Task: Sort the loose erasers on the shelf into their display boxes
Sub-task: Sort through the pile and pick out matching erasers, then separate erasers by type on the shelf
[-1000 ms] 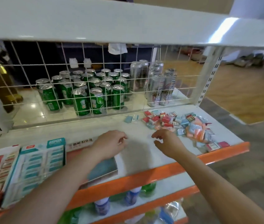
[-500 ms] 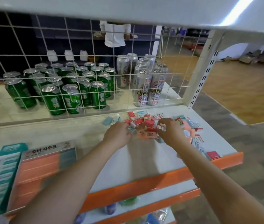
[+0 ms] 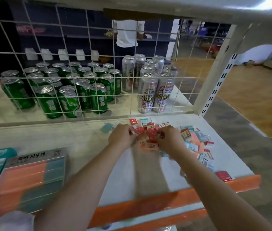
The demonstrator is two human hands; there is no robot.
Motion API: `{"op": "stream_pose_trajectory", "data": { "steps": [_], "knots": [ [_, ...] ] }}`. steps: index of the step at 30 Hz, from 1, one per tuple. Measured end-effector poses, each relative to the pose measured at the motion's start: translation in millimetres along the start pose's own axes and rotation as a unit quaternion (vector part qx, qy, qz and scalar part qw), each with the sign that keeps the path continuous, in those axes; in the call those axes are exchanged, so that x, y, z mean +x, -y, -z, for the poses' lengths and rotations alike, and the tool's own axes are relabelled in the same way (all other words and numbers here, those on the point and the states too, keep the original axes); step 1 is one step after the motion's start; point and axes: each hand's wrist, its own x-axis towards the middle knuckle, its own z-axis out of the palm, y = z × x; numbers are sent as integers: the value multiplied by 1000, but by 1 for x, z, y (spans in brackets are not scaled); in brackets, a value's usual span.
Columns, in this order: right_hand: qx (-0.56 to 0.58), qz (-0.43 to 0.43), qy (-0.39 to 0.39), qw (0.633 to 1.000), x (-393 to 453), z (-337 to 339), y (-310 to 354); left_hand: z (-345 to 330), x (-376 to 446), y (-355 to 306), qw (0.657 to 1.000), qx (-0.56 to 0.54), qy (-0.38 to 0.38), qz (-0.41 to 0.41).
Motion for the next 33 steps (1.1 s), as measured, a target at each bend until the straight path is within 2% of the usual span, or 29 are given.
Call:
{"op": "stream_pose_trajectory", "data": {
  "steps": [5,11,14,20,27,33],
  "knots": [
    [24,11,-4,1000,-3,3,-4,-4,-2,-3,1000,11,-19,11],
    [66,24,-13,997,-14,11,1,4,-14,9,997,-64,-31,6],
    [79,43,-12,996,-25,11,5,12,-23,20,995,-90,-44,-22],
    [116,64,7,991,-45,-4,15,34,-47,46,997,-41,-65,-27],
    [85,174,-34,980,-78,-34,17,44,-76,74,996,-3,-15,-87],
    [81,152,-11,985,-91,-37,19,42,-86,81,995,-1,21,-96]
  ]
}}
